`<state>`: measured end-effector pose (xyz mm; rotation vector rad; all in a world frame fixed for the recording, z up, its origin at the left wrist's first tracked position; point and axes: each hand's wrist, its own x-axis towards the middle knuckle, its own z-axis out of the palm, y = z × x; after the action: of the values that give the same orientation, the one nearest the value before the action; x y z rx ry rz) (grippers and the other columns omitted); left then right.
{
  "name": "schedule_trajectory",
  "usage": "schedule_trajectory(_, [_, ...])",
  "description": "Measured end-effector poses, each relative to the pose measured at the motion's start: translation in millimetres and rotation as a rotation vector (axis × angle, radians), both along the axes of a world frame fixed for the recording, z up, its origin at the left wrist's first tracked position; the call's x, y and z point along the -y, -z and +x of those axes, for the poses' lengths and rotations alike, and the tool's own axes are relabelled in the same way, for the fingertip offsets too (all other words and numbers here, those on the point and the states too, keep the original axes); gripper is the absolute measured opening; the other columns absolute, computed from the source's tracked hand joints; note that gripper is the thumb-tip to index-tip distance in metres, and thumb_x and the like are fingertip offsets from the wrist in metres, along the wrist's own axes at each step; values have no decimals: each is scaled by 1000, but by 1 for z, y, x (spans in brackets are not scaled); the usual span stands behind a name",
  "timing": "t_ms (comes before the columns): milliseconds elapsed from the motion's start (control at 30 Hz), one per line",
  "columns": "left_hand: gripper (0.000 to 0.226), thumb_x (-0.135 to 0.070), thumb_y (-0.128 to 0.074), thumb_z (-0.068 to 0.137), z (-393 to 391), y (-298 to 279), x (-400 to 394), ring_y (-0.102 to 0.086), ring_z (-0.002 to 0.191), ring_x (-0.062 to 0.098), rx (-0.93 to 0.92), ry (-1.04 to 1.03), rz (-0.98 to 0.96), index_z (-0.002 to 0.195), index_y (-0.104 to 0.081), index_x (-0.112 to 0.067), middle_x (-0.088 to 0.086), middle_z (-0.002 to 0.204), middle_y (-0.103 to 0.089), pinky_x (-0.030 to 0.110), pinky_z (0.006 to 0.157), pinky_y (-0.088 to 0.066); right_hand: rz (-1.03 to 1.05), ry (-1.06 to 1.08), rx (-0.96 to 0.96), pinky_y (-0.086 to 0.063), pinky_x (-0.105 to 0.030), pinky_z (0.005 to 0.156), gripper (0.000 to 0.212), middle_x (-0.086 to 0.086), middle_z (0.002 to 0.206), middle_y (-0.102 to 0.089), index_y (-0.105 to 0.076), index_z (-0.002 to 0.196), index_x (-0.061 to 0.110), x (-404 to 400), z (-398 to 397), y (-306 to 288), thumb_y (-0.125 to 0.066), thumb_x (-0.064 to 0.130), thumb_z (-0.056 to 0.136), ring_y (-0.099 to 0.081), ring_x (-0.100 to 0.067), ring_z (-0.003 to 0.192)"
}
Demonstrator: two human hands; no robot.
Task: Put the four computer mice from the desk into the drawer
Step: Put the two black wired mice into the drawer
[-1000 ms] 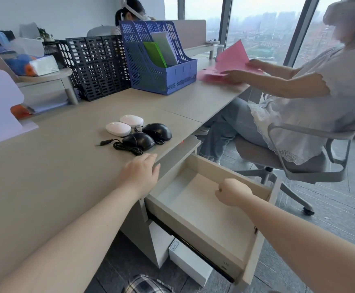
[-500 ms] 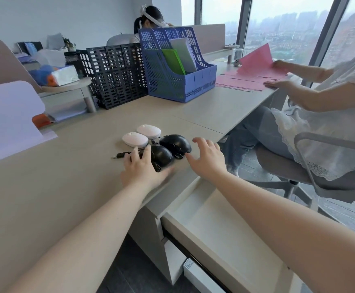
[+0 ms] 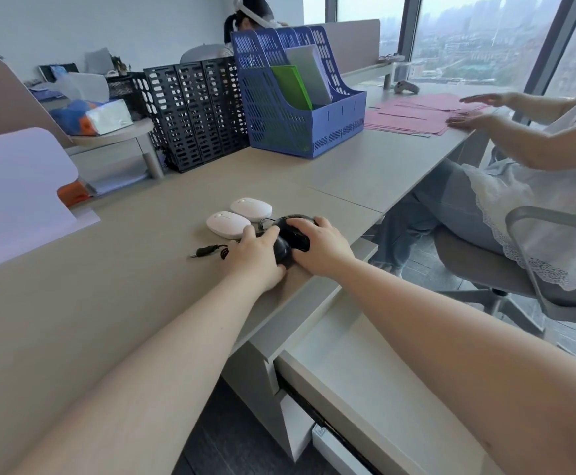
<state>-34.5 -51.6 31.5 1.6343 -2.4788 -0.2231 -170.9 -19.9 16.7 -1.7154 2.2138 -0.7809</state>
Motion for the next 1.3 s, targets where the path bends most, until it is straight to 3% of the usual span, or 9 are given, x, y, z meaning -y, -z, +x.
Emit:
schedule_trajectory(100, [54, -17, -55, 83, -4, 2, -9, -53, 105, 39, -8, 19, -78, 132, -36, -27, 13, 124, -42, 40, 74, -42, -47, 38, 12, -43, -39, 98, 55, -9, 127, -49, -46, 132, 39, -9, -3, 0, -58, 32, 78, -46, -34, 120])
schedule_trajectory(267, [55, 2, -46, 83, 1, 3, -28, -52, 107, 39, 44, 40, -181, 131, -38, -24, 13, 125, -44, 39, 70, -40, -81, 69, 28, -42, -38, 98, 57, -11, 129, -48, -48, 132, 35, -31, -14, 0, -60, 27, 78, -42, -35, 121])
schedule_trajectory(467, [51, 6, -45, 79, -6, -7, -54, -57, 94, 36, -54, 83, -156, 123, -45, -19, 13, 113, -51, 38, 67, -42, -141, 143, 216, -47, -41, 97, 53, -7, 122, -54, -55, 126, 34, -74, -37, 0, -63, 24, 75, -48, -32, 117])
schedule_trajectory(567, [48, 5, -46, 80, -21, -12, -80, -58, 90, 36, -47, 127, -168, 122, -45, -18, 13, 110, -52, 37, 64, -41, -160, 189, 268, -45, -30, 93, 52, -3, 120, -55, -57, 125, 33, -99, -49, -1, -63, 23, 74, -52, -24, 114])
schedule_trajectory(767, [57, 4, -42, 85, -61, -4, -138, -55, 106, 40, 23, 215, -169, 137, -35, -20, 17, 126, -47, 42, 78, -45, -172, 234, 300, -39, -25, 83, 44, 1, 109, -62, -64, 116, 31, -154, -72, 2, -62, 22, 73, -56, -19, 101])
schedule_trajectory(867, [67, 6, -47, 85, -78, 10, -163, -53, 109, 41, 77, 286, -132, 142, -28, -21, 19, 132, -41, 44, 81, -48, -149, 257, 285, -47, -30, 87, 43, 1, 106, -67, -65, 115, 29, -174, -82, 10, -63, 17, 74, -57, -20, 99])
schedule_trajectory(1000, [63, 7, -49, 84, -97, 35, -185, -50, 112, 42, 107, 318, -38, 139, -32, -18, 19, 132, -40, 44, 81, -48, -89, 303, 305, -49, -34, 95, 45, -4, 119, -67, -63, 121, 24, -188, -97, 24, -64, 16, 77, -60, -24, 109])
schedule_trajectory(1167, [55, 8, -48, 83, -108, 69, -181, -53, 106, 43, 150, 269, 37, 132, -38, -14, 21, 125, -44, 44, 76, -50, -12, 289, 297, -51, -32, 85, 47, -6, 120, -67, -62, 123, 25, -190, -109, 49, -65, 15, 77, -59, -23, 100])
schedule_trajectory(1300, [47, 8, -45, 84, -108, 97, -171, -50, 108, 44, 210, 249, 89, 127, -40, -11, 21, 123, -43, 44, 75, -50, 63, 225, 280, -42, -24, 82, 45, -6, 115, -69, -63, 121, 22, -179, -112, 74, -68, 12, 77, -57, -19, 96])
